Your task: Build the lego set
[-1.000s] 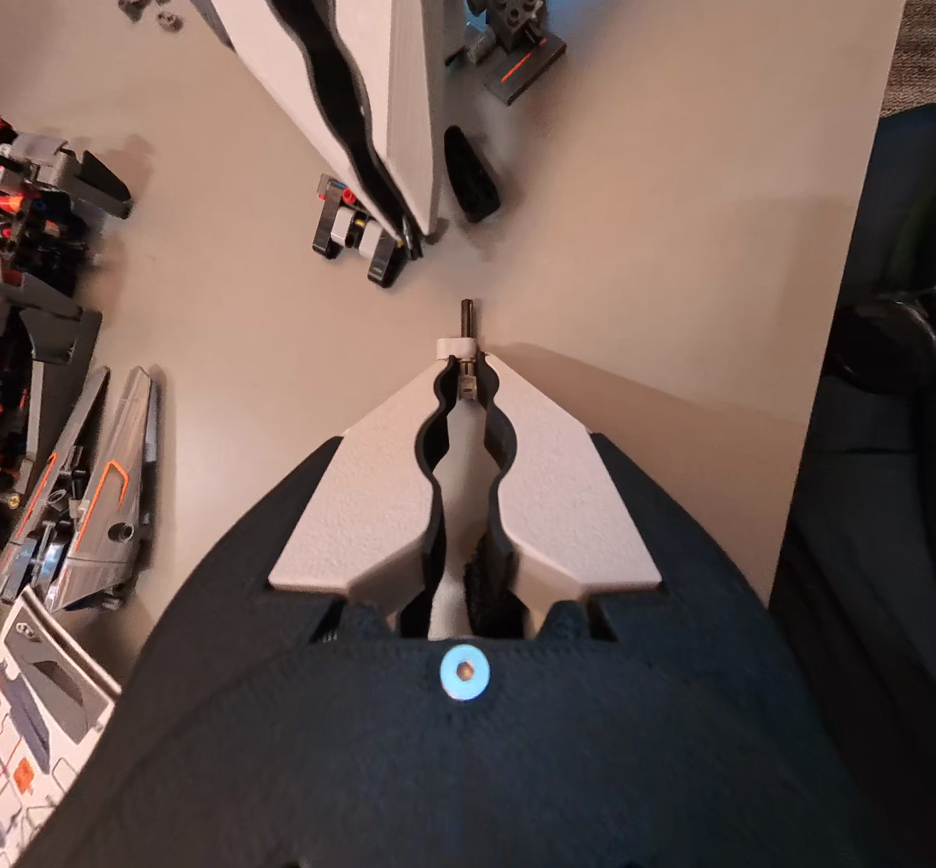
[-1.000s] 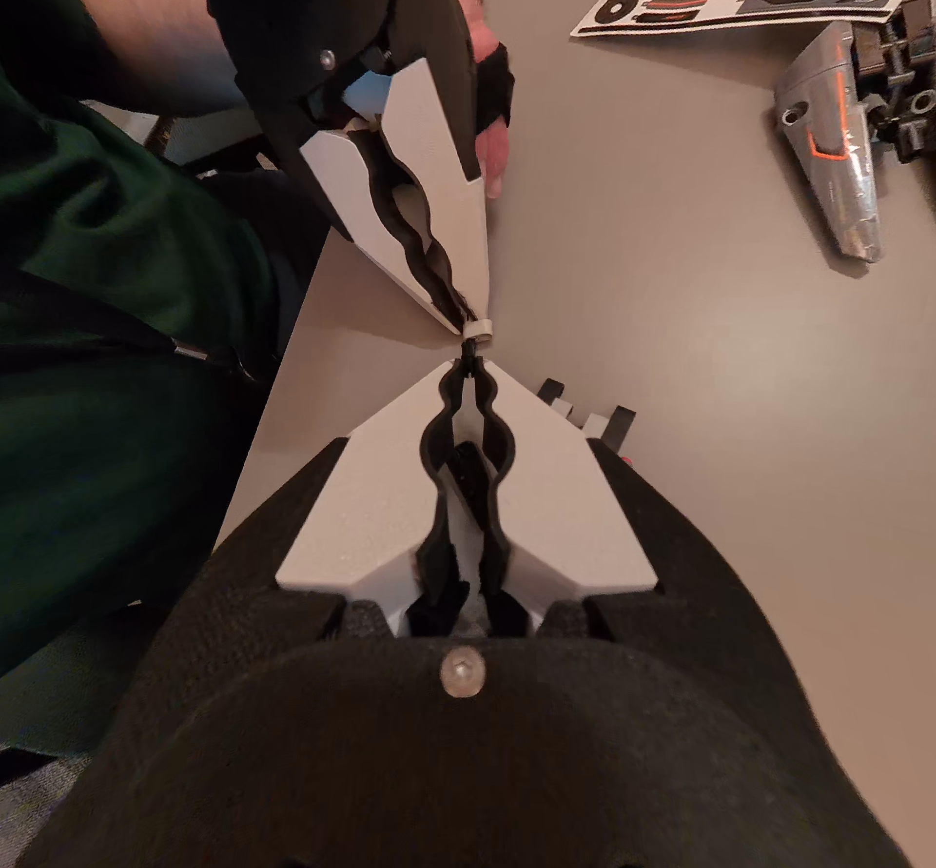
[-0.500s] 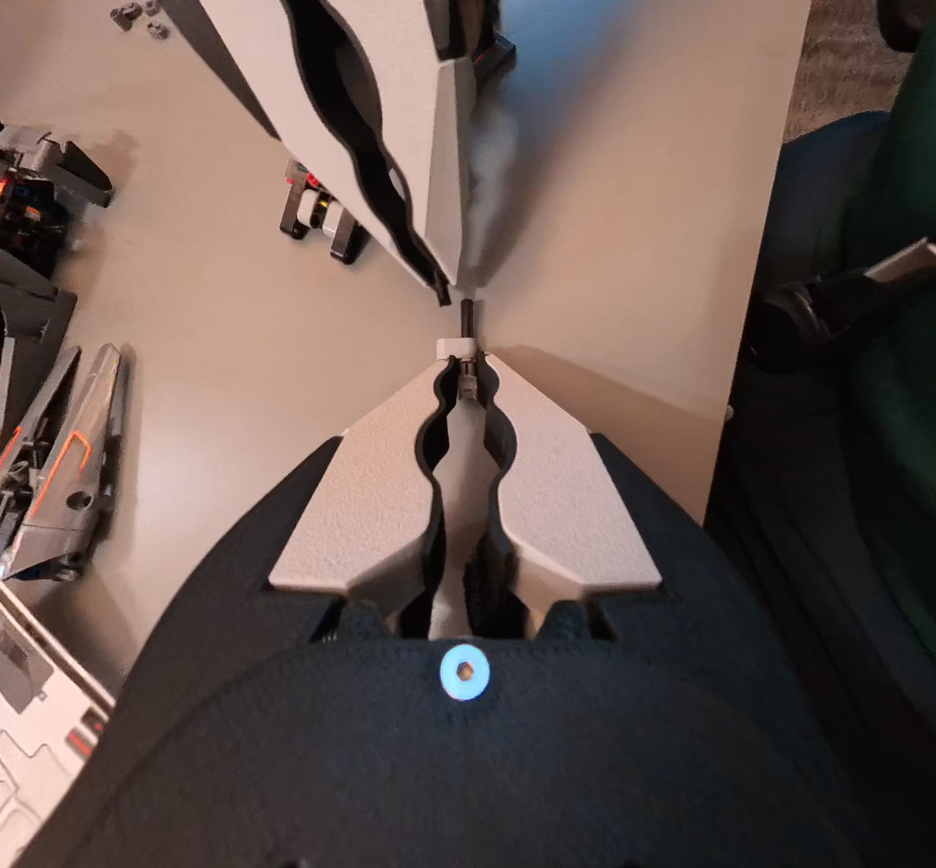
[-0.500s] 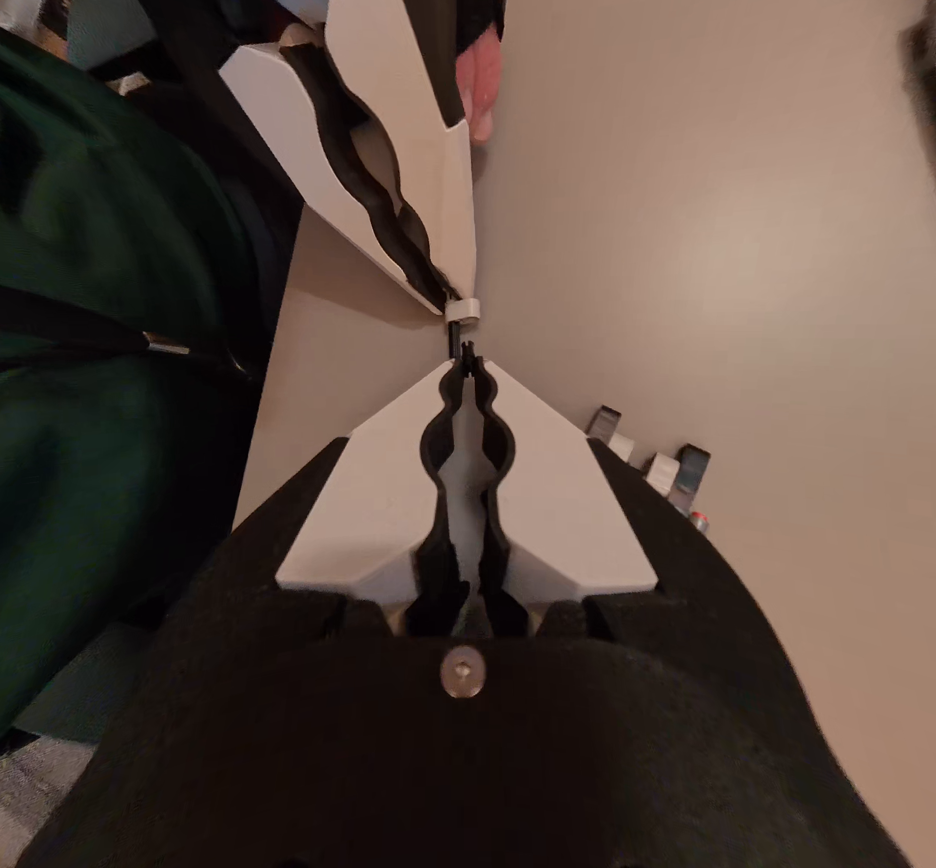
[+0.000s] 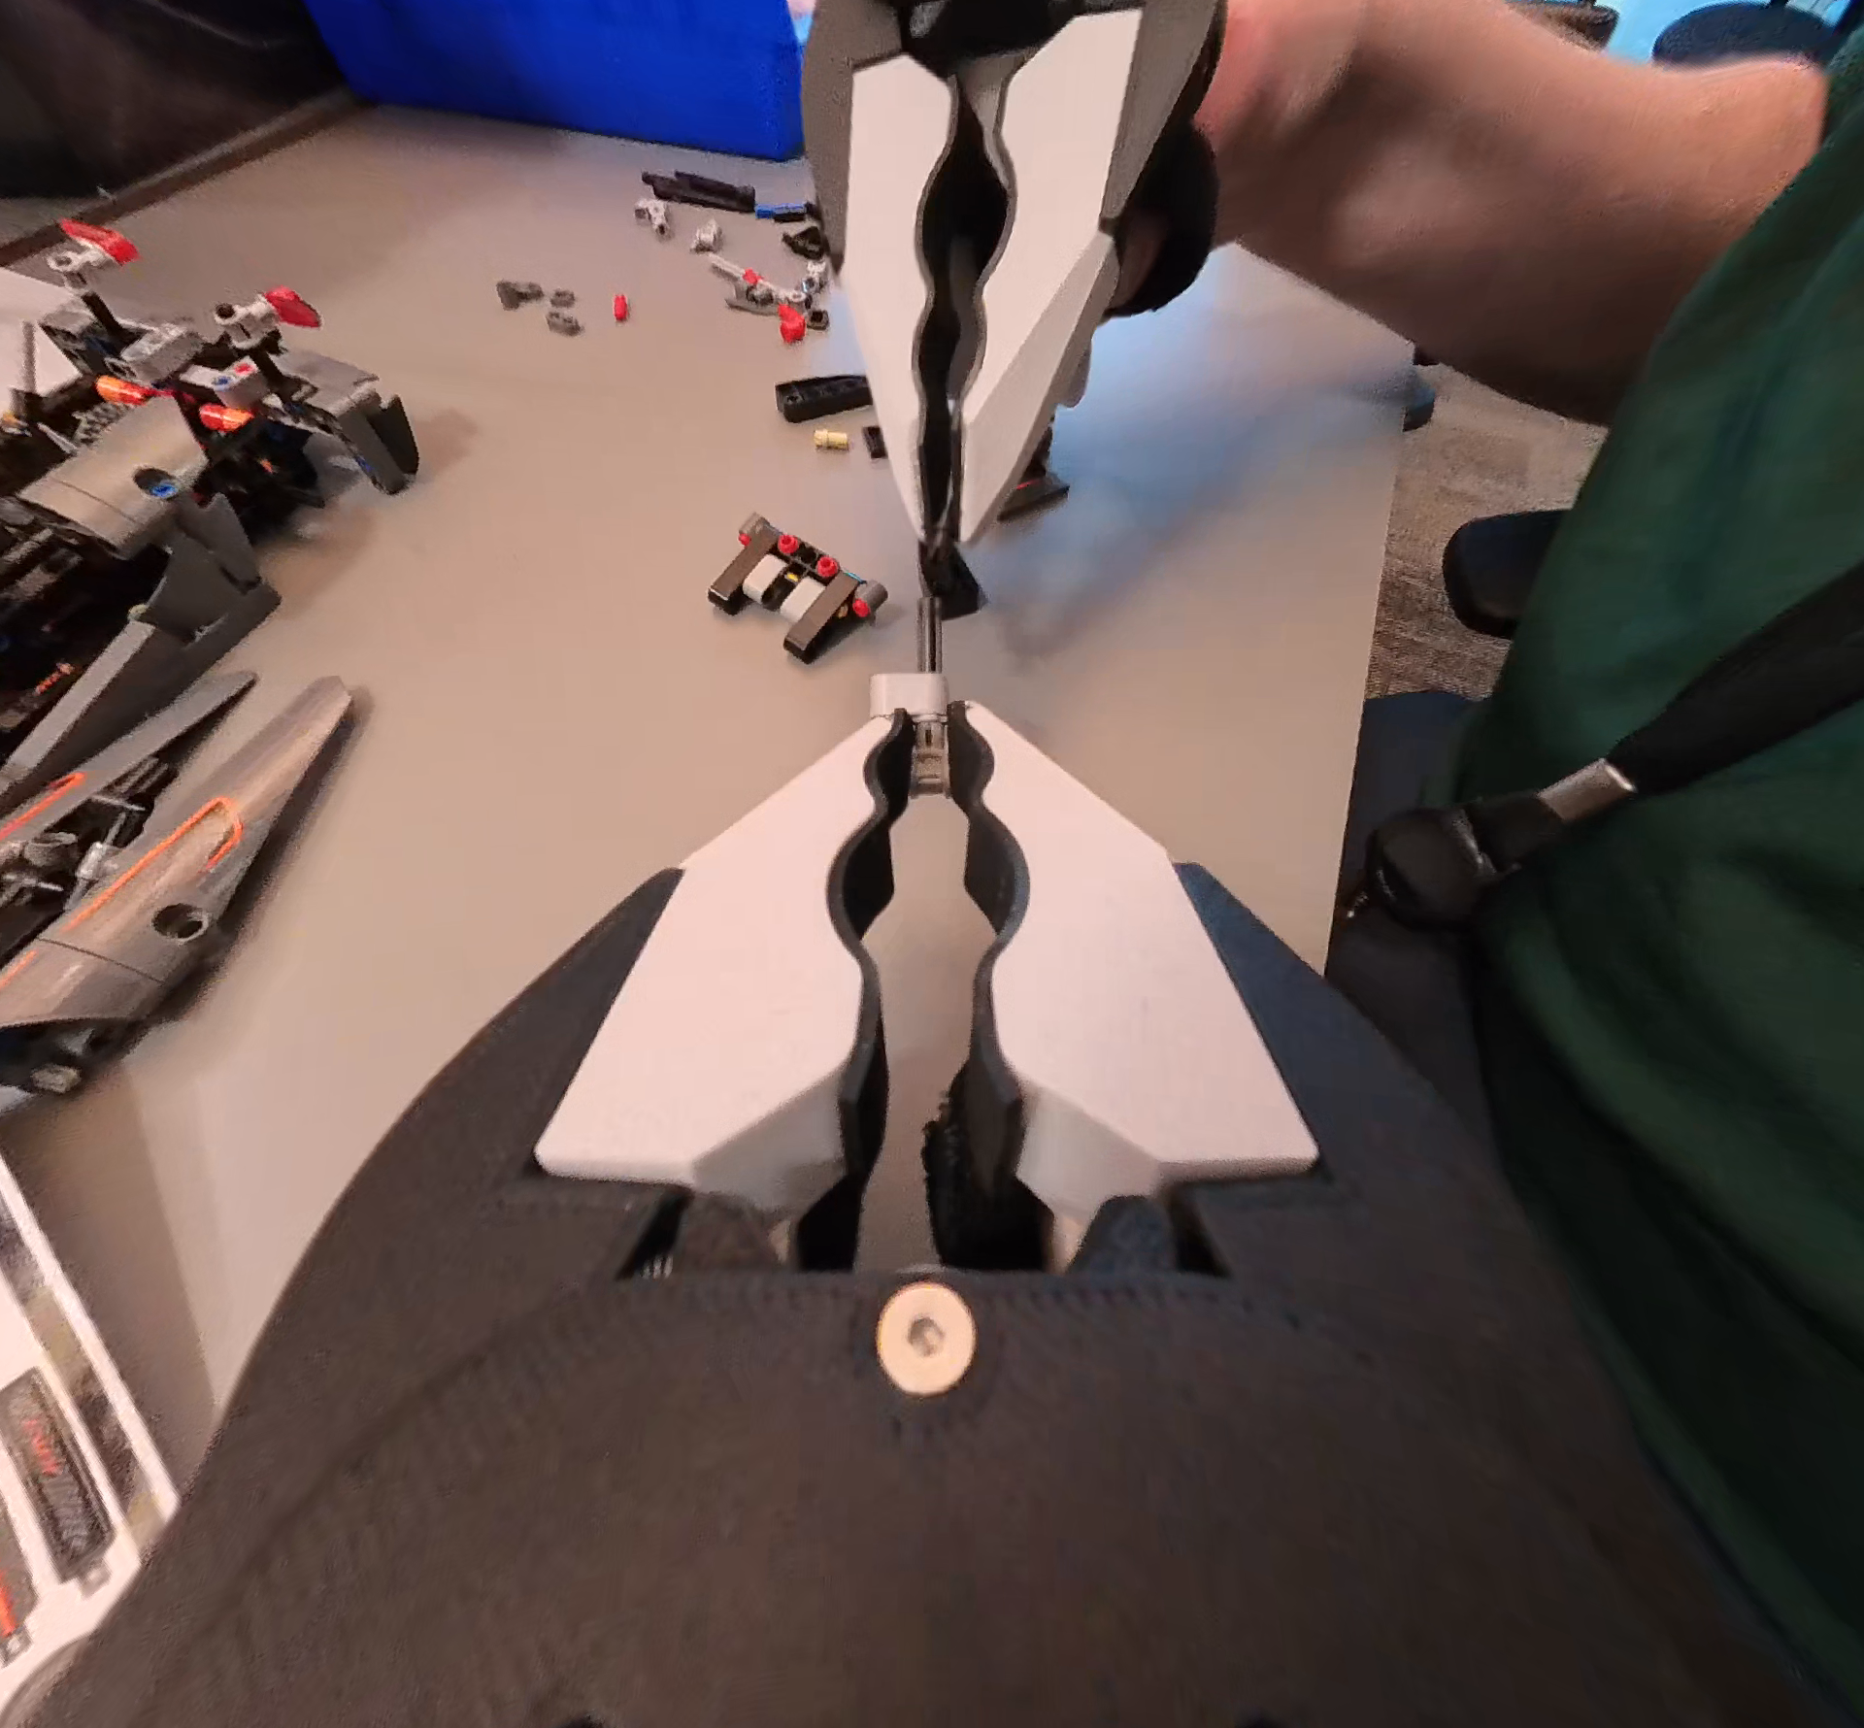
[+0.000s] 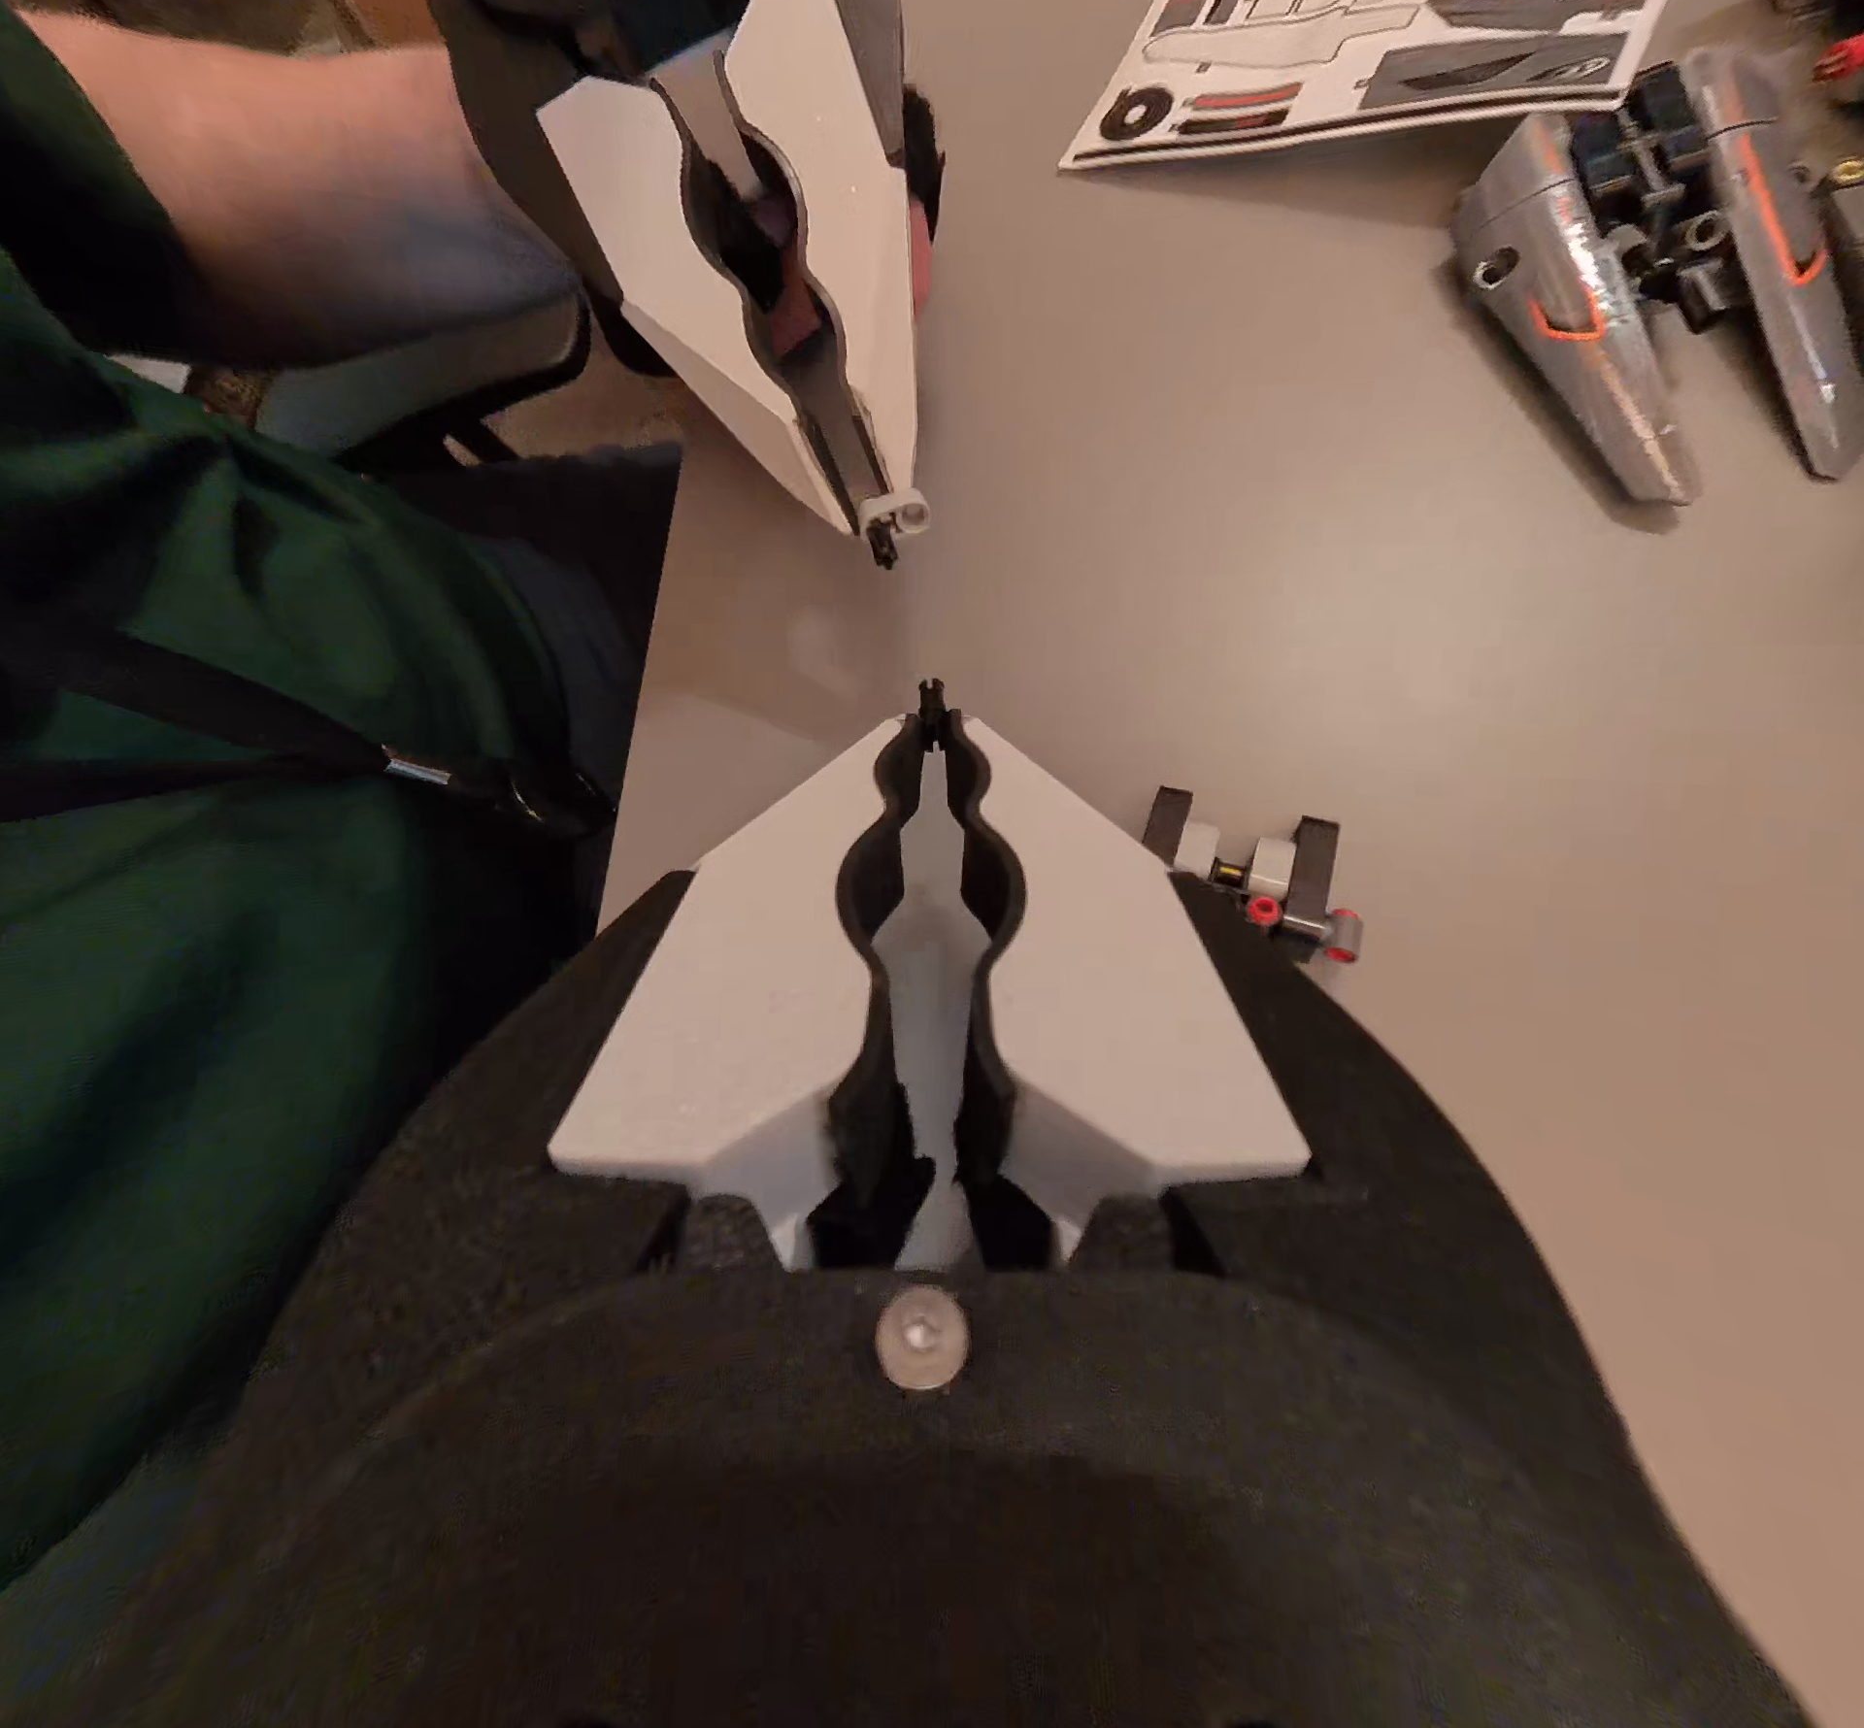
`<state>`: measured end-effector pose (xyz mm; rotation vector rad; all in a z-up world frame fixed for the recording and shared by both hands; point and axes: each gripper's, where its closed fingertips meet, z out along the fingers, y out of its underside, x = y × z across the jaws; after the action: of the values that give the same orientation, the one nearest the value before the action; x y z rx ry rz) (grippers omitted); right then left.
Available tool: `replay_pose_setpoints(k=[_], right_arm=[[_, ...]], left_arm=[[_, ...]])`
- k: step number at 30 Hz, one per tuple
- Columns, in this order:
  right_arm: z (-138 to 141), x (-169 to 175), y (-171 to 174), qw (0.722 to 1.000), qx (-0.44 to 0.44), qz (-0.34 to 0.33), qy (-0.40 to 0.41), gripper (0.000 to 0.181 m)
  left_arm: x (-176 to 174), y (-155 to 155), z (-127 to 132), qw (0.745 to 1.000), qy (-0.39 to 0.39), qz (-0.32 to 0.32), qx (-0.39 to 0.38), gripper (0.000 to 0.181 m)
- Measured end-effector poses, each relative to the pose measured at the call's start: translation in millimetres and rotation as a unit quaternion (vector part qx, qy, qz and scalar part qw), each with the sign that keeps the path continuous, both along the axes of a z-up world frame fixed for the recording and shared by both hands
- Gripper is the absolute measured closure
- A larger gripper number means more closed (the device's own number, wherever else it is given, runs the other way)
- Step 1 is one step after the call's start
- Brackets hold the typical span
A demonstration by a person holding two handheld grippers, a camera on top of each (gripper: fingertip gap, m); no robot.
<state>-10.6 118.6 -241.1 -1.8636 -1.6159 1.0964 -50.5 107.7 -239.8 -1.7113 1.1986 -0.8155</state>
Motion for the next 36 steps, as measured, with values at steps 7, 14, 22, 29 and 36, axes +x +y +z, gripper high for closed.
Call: replay_pose_setpoints(k=[7, 14, 22, 29, 36], right_arm=[[13.2, 2.1, -1.2, 0.999, 0.004, -0.026, 0.04, 0.179], [29.3, -2.0, -3.8, 0.995, 0.004, -0.047, 0.09, 0.179], [39.8, -4.6, -5.0, 0.99, -0.005, -0.059, 0.129, 0.179], [39.3, -7.2, -5.3, 0.989, -0.005, -0.058, 0.136, 0.179], [40.6, -8.7, -1.5, 0.988, 0.002, -0.064, 0.14, 0.179]], left_arm=[[2.2, -0.1, 22.9, 0.995, -0.095, -0.008, -0.027, 0.176], [-14.4, 15.7, 79.7, 0.909, -0.38, -0.022, -0.172, 0.176], [-46.5, 36.0, 101.6, 0.772, -0.588, -0.023, -0.242, 0.176], [-46.8, 37.4, 104.6, 0.769, -0.594, -0.025, -0.235, 0.176], [-40.9, 41.7, 98.9, 0.785, -0.572, -0.018, -0.239, 0.176]])
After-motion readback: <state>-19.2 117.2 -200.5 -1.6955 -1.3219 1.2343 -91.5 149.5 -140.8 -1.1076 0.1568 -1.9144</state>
